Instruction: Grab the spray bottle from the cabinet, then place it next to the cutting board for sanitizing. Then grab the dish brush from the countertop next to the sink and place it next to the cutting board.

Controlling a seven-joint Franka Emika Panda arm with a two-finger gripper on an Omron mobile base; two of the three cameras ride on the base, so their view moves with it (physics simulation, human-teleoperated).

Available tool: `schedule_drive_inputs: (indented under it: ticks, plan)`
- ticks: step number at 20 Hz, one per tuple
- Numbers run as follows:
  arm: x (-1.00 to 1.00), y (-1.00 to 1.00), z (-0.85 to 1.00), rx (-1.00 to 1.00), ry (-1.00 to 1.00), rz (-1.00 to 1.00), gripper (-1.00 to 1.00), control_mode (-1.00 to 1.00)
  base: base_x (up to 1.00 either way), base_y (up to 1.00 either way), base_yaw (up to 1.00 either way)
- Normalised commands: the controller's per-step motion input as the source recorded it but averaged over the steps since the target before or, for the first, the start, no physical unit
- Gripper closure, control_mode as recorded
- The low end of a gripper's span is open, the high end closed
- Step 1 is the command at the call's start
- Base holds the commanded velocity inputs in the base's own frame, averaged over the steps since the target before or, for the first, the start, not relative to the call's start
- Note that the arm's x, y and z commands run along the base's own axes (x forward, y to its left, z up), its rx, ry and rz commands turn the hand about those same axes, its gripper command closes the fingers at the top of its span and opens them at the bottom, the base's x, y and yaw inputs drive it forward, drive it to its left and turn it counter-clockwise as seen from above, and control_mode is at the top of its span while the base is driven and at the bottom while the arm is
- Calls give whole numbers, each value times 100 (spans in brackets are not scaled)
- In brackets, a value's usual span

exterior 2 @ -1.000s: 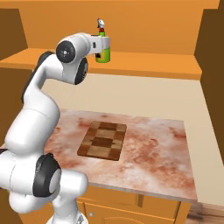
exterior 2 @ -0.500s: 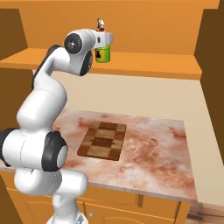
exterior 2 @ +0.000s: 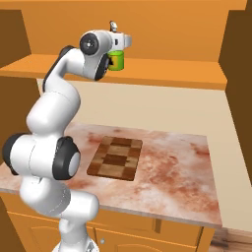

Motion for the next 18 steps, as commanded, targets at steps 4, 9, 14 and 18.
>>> schedule_drive_inputs:
  ticks: [4,9,14,18]
  plan:
    - [24,-1,0,0,2,0,-100,-100,0,0,0]
    - [22,0,0,0,0,0,-100,-100,0,0,0]
    - [15,-5,0,0,1,0,-100,-100,0,0,0]
    - [11,0,-6,0,1,0,100,-100,0,0,0]
